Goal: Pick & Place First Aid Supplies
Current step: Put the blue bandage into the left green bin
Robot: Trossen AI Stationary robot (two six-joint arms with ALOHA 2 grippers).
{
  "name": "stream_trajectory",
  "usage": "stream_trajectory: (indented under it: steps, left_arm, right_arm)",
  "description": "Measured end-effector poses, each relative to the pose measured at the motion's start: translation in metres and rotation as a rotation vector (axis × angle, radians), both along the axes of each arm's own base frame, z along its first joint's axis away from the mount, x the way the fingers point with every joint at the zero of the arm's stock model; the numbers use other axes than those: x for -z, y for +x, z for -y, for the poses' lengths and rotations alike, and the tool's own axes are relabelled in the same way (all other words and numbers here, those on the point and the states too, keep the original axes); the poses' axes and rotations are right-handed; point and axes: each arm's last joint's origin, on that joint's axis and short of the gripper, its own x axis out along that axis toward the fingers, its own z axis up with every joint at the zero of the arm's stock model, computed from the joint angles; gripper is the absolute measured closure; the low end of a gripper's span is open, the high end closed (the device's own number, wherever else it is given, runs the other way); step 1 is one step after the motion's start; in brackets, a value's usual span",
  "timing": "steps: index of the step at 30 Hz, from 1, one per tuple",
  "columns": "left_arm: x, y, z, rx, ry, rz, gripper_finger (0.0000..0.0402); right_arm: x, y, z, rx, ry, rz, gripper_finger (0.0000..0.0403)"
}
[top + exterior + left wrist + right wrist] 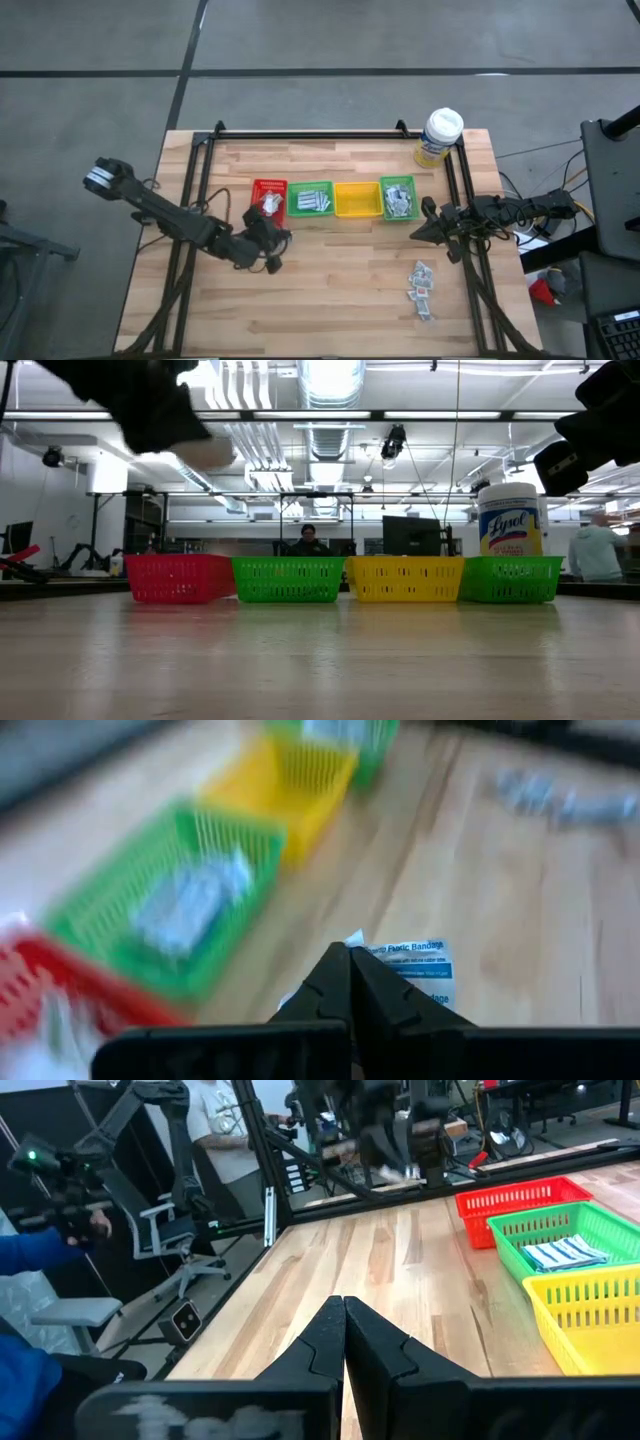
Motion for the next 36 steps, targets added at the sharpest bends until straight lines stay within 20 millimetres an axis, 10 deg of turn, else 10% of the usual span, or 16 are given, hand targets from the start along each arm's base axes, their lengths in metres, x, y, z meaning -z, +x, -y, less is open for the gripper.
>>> stream_trajectory:
  steps: [17, 36]
  left_arm:
    - [-0.035, 0.054, -0.045, -0.085, 0.433, 0.035, 0.0401]
    - [-0.003, 0.130, -0.123, -0.076, 0.465, -0.256, 0.0401]
  right_arm:
    - [0.000, 0.000, 0.000, 0.000, 0.000, -0.001, 0.0394]
    - [0.000, 0.000, 0.000, 0.000, 0.000, -0.002, 0.0394]
